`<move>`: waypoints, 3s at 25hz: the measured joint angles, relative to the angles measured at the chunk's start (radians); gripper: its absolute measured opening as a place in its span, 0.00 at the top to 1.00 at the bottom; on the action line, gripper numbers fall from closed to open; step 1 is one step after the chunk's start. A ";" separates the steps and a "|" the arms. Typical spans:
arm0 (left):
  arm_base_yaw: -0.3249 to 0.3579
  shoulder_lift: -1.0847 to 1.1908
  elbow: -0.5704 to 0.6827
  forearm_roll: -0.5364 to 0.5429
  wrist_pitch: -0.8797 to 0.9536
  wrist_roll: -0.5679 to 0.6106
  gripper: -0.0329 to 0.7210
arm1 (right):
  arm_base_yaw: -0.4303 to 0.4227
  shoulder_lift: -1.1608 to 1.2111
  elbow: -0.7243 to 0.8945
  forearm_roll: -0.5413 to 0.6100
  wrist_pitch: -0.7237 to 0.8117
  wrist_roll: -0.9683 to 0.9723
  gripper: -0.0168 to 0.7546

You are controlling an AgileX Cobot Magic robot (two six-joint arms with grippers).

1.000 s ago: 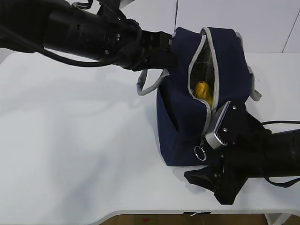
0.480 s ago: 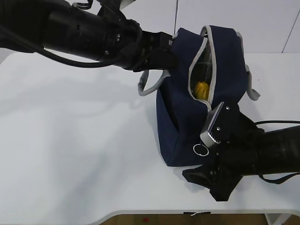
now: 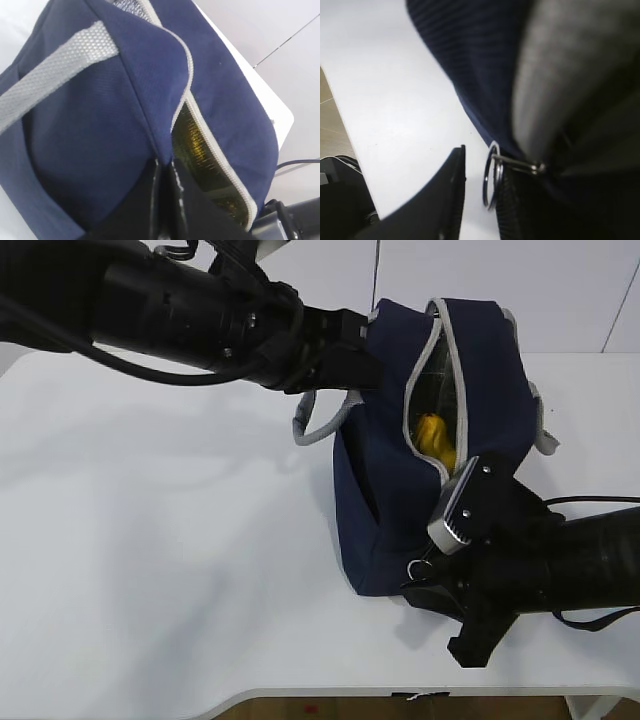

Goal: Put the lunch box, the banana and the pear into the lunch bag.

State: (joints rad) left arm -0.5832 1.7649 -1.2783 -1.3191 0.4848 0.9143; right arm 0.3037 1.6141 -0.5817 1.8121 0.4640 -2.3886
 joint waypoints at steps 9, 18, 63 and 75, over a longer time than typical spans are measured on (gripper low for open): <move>0.000 0.000 -0.002 0.011 0.002 0.000 0.96 | 0.000 0.000 0.000 0.000 -0.002 0.000 0.82; 0.000 0.000 -0.002 0.011 0.003 0.000 0.96 | 0.000 0.006 -0.002 0.000 -0.002 0.000 0.97; 0.000 -0.128 0.137 0.381 0.068 -0.255 0.21 | 0.000 0.006 -0.002 0.002 0.002 0.000 0.97; -0.026 -0.082 0.214 0.008 -0.038 -0.034 0.21 | 0.000 0.006 -0.002 0.004 0.002 0.000 0.97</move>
State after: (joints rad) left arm -0.6097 1.6833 -1.0644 -1.3107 0.4472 0.8800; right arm 0.3037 1.6200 -0.5841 1.8157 0.4659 -2.3886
